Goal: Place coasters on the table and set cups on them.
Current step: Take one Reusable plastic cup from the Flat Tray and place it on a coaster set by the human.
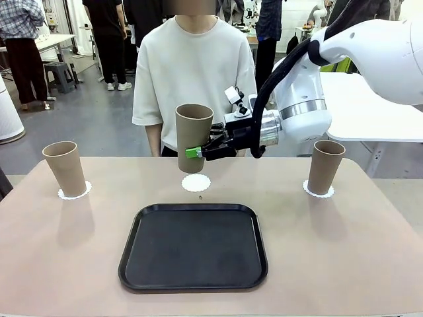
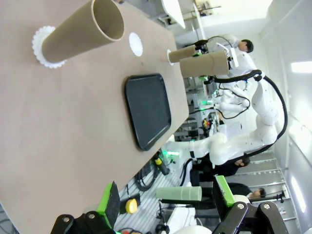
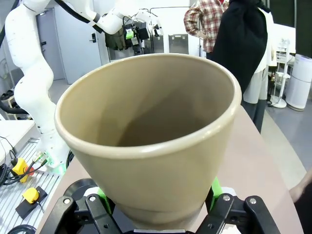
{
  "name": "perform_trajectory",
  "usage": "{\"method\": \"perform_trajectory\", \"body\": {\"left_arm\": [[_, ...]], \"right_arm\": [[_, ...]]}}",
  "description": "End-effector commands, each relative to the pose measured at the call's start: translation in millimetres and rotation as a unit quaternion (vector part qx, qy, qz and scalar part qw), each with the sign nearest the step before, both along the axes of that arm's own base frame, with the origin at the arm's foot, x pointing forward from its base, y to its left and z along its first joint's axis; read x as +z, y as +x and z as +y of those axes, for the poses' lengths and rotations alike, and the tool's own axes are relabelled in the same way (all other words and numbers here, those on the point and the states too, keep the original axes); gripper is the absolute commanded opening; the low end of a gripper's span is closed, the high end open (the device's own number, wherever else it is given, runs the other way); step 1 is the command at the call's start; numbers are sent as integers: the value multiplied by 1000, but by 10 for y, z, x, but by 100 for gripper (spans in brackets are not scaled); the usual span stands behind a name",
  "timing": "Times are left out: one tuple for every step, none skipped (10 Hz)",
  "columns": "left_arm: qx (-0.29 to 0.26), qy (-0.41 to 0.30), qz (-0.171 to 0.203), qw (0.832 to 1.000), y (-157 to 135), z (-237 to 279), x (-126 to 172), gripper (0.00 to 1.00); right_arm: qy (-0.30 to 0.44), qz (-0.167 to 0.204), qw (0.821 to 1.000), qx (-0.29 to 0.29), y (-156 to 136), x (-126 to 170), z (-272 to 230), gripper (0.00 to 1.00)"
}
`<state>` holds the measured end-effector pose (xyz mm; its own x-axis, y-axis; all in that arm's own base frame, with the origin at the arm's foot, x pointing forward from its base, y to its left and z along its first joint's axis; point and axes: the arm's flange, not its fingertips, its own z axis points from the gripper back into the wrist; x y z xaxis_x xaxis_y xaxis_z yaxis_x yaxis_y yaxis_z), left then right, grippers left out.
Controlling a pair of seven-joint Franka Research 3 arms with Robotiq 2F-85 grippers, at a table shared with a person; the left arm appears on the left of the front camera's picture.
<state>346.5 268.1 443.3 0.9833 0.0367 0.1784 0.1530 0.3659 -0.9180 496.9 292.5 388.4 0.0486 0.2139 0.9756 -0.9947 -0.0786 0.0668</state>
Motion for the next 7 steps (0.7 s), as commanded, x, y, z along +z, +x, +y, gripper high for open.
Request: {"method": "perform_trajectory", "body": {"left_arm": [[4, -1, -1, 1000, -10, 6, 9, 100], [4, -1, -1, 1000, -10, 6, 9, 100], [4, -1, -1, 1000, -10, 6, 9, 100], [4, -1, -1, 1000, -10, 6, 9, 100], [4, -1, -1, 1000, -10, 6, 9, 100], [4, -1, -1, 1000, -10, 6, 9, 100], [4, -1, -1, 1000, -10, 6, 9, 100]], "right_arm": [[-1, 6, 1000, 2, 160, -94, 6, 84], [-2, 20, 1000, -6, 268, -230, -49, 84], [-15, 25, 999, -22, 386, -336, -74, 84], [-21, 31, 999, -30, 523, -419, -89, 84], [-27, 31, 999, -35, 611, -515, -105, 84], [-34, 35, 998, -34, 703, -602, -75, 84], [-36, 34, 998, -31, 751, -678, -43, 84]]}}
